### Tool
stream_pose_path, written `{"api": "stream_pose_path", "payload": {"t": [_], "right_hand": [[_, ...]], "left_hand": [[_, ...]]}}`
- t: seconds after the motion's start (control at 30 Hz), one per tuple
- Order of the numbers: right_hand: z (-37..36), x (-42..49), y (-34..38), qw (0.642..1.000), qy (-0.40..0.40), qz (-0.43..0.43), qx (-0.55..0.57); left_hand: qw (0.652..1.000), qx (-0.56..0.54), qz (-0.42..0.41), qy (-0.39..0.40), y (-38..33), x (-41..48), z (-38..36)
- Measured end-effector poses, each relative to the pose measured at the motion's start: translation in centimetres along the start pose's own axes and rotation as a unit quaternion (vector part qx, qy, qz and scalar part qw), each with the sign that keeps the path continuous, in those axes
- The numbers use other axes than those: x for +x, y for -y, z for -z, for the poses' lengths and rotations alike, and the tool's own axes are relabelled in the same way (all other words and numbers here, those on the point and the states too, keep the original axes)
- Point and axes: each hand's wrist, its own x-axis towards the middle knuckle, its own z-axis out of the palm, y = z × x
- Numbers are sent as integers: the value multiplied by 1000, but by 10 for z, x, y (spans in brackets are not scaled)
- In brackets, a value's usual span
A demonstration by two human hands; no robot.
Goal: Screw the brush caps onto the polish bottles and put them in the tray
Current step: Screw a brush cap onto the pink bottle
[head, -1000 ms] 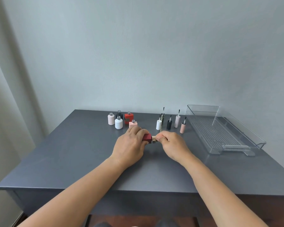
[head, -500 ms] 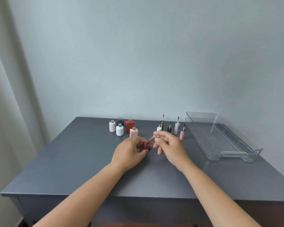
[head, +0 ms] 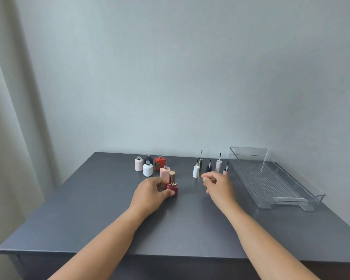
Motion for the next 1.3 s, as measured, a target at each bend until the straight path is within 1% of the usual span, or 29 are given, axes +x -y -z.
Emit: {"api": "stream_pose_path", "payload": {"t": [0.1,0.2,0.3,0.37,0.57,0.7,0.77,0.9,1.0,1.07,1.17,1.3], "right_hand": [[7,9,-2,999,-30,-16,-33],[15,16,-9,992,-95,-36,-74],[20,22,-14,988,-122,-70,-69],[23,26,-16,986,-121,-97,-63],[29,38,-15,979,-90,-137,-119],[30,43,-18,981,-90,-116,-129],[30,44,-20,981,-92,-107,-136],[31,42,-21,981,-88,-102,-143],[31,38,-19,983,-85,-102,-130],[30,33,-17,985,-77,-104,-115],[29,24,-14,988,-61,-99,-98],[25,13,-12,992,-41,-86,-85]], "left_hand": [[1000,6,-2,2,1,1,-1],[1000,2,0,10,1,1,-1],[1000,-3,-1,19,1,1,0],[1000,-8,-2,25,0,1,0],[999,-25,-1,38,0,0,0],[995,-65,6,72,0,0,4],[993,-88,14,75,4,1,8],[993,-110,21,35,11,9,20],[993,-116,32,-14,15,19,25],[994,-100,41,-34,17,26,25],[997,-47,40,-45,17,37,20],[998,-2,41,-40,13,48,11]]}}
